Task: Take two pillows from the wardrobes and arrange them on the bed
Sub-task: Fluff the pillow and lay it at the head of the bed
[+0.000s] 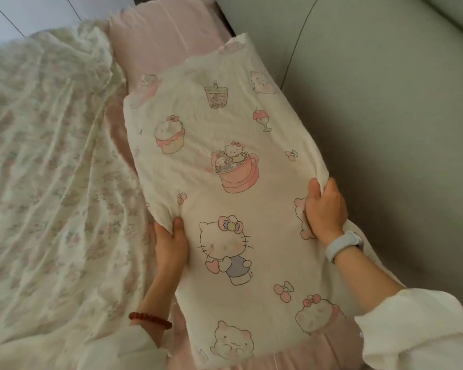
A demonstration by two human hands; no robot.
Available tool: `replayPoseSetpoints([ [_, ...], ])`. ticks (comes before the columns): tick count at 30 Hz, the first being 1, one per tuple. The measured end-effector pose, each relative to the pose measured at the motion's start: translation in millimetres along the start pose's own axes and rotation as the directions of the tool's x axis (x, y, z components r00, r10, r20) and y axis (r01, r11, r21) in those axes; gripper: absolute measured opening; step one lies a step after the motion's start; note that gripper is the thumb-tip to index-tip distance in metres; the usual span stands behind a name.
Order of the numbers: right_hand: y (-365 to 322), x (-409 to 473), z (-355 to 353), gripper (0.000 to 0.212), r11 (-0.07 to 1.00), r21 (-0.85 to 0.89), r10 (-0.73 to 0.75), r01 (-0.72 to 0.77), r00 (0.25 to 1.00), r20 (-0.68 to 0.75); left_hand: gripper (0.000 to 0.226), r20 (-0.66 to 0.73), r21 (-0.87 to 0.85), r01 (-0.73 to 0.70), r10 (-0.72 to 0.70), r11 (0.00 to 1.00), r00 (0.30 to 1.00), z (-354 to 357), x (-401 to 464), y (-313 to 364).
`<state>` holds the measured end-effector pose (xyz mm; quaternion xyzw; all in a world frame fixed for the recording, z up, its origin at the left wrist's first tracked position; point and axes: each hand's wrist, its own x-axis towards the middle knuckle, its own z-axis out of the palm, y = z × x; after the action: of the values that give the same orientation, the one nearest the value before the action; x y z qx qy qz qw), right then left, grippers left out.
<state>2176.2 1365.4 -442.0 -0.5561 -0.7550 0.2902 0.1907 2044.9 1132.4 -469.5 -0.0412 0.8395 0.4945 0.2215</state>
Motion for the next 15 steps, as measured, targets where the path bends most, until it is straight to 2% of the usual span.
replayPoseSetpoints([
  [2, 23, 6, 5, 0.030, 0.989, -0.105, 0.121, -0.104, 0.977, 0.175, 0.056, 0.111, 0.010, 0.130, -0.130, 0.991, 0.985, 9, 8, -15],
  [4, 45, 8, 10, 0.049, 0.963, -0.197, 0.239, -0.183, 0.918, 0.316, 0.067, 0.139, 0.013, 0.172, -0.172, 0.985, 0.975, 14, 10, -29],
  [6, 57, 9, 11, 0.061, 0.952, -0.252, 0.253, -0.173, 0.909, 0.332, 0.076, 0.089, 0.016, 0.130, -0.131, 0.991, 0.987, 14, 4, -35],
  [8, 65, 5, 5, 0.058, 0.971, -0.180, 0.207, -0.155, 0.925, 0.319, 0.079, 0.075, -0.010, 0.089, -0.088, 0.996, 0.993, 11, -10, -40],
  [10, 76, -1, -5, 0.054, 0.972, -0.140, 0.224, -0.189, 0.925, 0.306, 0.076, 0.096, -0.009, 0.107, -0.106, 0.994, 0.990, 8, -31, -50],
  [13, 98, -20, -20, 0.054, 0.944, -0.274, 0.276, -0.182, 0.892, 0.359, 0.070, 0.109, -0.038, 0.171, -0.166, 0.985, 0.980, 5, -63, -67],
  [15, 102, -25, -26, 0.050, 0.948, -0.257, 0.273, -0.188, 0.893, 0.357, 0.058, 0.082, -0.058, 0.102, -0.097, 0.993, 0.992, 8, -82, -64],
])
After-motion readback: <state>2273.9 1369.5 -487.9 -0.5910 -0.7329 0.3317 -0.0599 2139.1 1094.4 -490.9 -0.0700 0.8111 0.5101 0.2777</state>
